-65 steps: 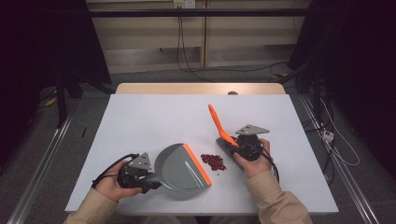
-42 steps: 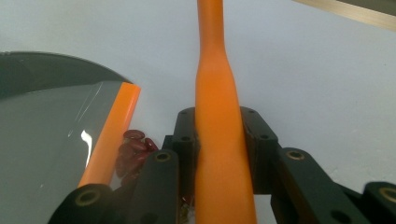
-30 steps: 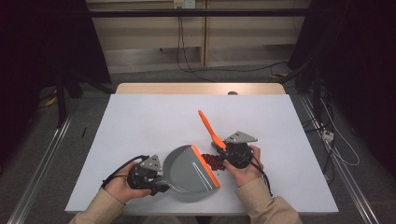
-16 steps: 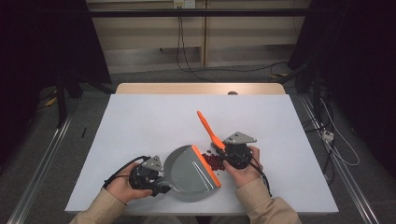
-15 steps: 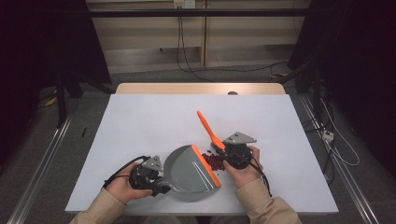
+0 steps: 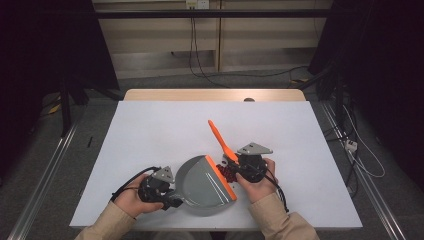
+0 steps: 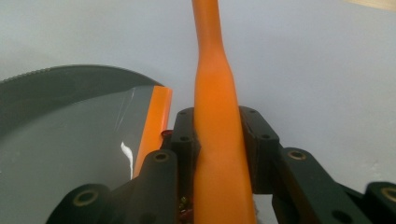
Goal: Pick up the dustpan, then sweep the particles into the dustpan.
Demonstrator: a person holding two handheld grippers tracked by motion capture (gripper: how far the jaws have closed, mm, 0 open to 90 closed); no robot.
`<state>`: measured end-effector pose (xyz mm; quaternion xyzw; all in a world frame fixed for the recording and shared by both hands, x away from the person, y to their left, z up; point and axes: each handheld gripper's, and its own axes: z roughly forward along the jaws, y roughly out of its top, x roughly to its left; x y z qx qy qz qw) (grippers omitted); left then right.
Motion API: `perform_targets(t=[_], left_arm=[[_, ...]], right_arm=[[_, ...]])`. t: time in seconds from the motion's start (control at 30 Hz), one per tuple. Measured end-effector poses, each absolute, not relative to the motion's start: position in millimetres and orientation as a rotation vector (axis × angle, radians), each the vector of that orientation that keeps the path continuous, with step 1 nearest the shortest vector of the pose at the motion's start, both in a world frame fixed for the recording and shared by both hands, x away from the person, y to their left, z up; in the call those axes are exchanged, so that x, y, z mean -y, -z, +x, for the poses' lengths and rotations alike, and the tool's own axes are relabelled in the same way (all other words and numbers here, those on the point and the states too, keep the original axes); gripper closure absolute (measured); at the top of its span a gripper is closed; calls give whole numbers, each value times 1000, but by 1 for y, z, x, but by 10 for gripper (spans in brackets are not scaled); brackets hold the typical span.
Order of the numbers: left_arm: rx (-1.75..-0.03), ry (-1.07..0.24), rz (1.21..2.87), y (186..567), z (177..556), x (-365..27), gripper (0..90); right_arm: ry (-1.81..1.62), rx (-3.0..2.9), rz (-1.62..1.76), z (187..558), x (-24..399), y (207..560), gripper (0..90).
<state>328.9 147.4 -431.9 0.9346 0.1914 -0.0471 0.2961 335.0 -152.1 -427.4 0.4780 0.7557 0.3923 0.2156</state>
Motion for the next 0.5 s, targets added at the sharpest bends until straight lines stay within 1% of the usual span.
perform_targets(t=[0.4,0.43,0.47,0.5], left_arm=[[-508,131,2492,432,330,-144,627],[-472,119,2521,431,332,-144,628],[-475,126,2515,431,332,-144,628],[-574,148,2435,433,326,-140,628]], right_arm=[[-1127,-2083,1350,327,137,429,696],[-1137,-2081,1354,326,135,429,696],[-1132,-2081,1348,325,132,429,696],[-1131,-2084,1337,324,130,429,695]])
